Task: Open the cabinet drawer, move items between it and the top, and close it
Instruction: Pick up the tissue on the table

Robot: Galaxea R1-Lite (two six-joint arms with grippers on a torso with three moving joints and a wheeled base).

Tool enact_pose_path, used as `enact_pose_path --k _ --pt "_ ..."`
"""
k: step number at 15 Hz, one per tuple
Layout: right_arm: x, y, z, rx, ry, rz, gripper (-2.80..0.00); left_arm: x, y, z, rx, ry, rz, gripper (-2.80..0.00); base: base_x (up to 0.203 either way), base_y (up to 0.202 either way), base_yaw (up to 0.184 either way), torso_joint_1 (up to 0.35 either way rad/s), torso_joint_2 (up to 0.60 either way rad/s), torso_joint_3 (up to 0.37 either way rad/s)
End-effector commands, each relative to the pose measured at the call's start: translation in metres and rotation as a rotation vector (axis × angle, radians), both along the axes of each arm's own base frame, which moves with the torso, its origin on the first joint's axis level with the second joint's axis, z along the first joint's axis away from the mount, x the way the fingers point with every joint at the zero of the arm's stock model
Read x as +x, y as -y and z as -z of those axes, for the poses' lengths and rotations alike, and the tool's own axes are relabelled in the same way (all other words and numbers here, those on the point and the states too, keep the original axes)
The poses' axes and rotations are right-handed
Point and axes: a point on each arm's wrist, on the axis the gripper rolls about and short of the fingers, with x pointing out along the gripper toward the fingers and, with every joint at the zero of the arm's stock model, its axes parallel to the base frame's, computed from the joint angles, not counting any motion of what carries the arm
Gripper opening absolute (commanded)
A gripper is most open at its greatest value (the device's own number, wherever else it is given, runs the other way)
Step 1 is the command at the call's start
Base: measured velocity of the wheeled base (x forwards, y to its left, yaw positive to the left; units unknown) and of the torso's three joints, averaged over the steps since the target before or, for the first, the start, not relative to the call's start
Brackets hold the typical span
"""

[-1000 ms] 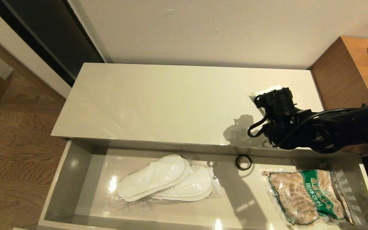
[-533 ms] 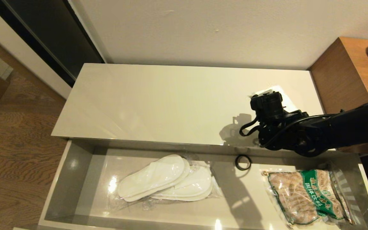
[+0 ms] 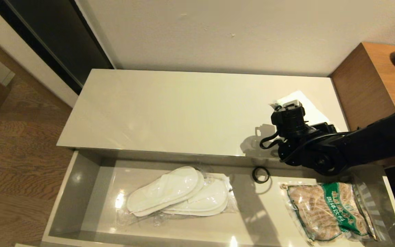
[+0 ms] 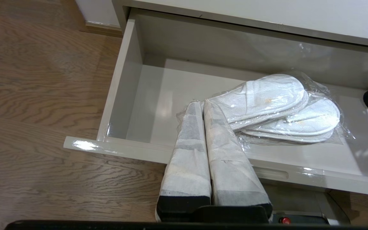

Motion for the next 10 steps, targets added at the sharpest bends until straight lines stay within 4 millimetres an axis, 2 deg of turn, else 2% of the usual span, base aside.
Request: enact_pose_path --k 1,10 --pt "0.001 0.003 0.022 -0.023 -0.061 0.004 -2.8 0.0 0.0 0.0 -0.001 -0.001 -0.002 -2.8 0.0 0.0 0.0 0.0 0.0 0.0" --pt "-0.011 0.006 0.047 0.003 -0.1 -0.031 -2.8 0.0 0.0 0.0 -0.001 -0.001 -0.001 -2.8 0.0 0.0 0.0 0.0 0.0 0.0"
